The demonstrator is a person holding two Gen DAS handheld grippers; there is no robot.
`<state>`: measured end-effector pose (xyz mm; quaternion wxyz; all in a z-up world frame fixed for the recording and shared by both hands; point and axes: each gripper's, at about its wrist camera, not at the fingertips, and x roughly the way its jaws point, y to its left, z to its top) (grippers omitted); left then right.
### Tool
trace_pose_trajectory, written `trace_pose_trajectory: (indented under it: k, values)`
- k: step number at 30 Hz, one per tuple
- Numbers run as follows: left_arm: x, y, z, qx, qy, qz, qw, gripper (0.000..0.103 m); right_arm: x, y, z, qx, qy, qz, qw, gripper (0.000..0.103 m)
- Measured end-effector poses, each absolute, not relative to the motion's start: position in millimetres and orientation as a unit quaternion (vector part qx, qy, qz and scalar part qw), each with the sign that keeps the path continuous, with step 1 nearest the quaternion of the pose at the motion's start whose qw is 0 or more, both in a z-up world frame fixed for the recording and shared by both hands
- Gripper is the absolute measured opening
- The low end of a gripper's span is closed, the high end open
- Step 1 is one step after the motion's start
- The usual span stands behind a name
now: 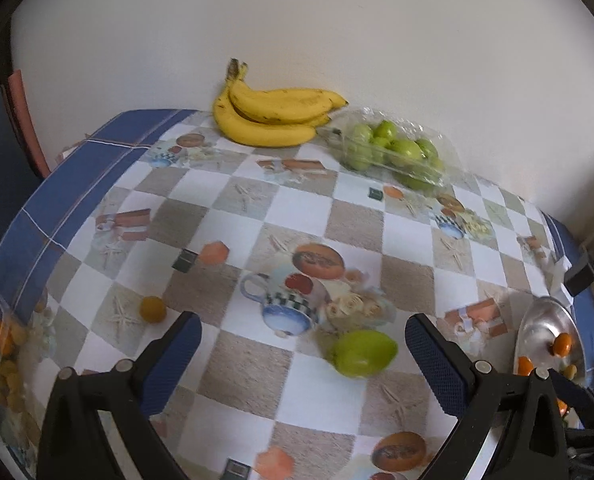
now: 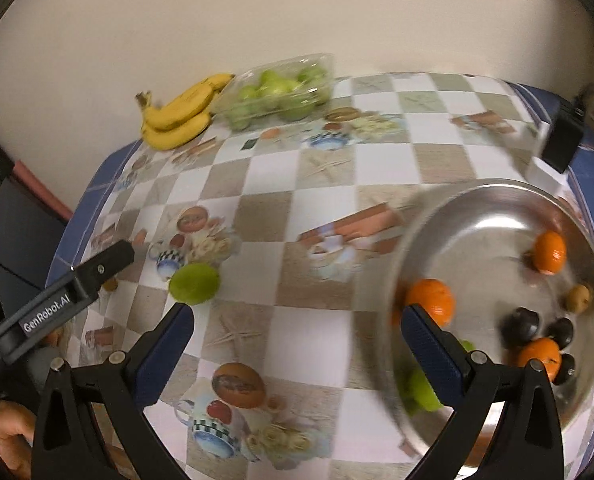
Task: Organize fruits
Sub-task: 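Move the right tool to a green mango while the left tool approaches a small yellow fruit, then grasp the green mango with the right tool while the left tool closes on the yellow fruit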
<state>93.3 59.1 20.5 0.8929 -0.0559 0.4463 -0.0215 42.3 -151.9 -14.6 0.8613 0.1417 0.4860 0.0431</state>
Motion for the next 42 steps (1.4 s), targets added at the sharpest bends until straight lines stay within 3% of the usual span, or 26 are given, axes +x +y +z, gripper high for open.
trace_pose_trajectory:
  k: [10,19,21,26,30,34,36,42]
  values:
    - [105.7,101.2,14.0,-0.073,0.448,-0.015,0.891,0.103,61.7,-107.0,-29.0,0.138,0.504,0.066,0.850,0.103]
    - [130.7,161.5,-18.0,-0.078,0.512,-0.021,0.855,0.099,81.2,-71.2,-41.9,0.109,0.525,0.083,0.840,0.103]
    - [136.2,173.0,-25.1,-0.086,0.527,-0.023,0.845,0.089,86.8,-62.5,-45.1,0.100,0.528,0.086,0.839,0.100]
    - [144.8,187.5,-38.2,-0.090,0.545,-0.022,0.833,0.080,99.6,-49.5,-52.5,0.093,0.535,0.091,0.835,0.095]
    - [149.6,192.7,-46.7,-0.101,0.554,-0.026,0.826,0.070,107.6,-46.1,-59.0,0.087,0.542,0.088,0.831,0.082]
    - [155.6,196.2,-55.3,-0.114,0.561,-0.032,0.819,0.063,113.1,-45.6,-64.0,0.094,0.548,0.088,0.827,0.076]
    - [157.1,197.4,-56.2,-0.110,0.558,-0.029,0.822,0.053,114.1,-44.9,-64.6,0.093,0.550,0.088,0.826,0.061]
    - [157.5,202.8,-55.4,-0.126,0.561,-0.026,0.818,0.033,115.0,-45.2,-65.1,0.101,0.552,0.089,0.823,0.057]
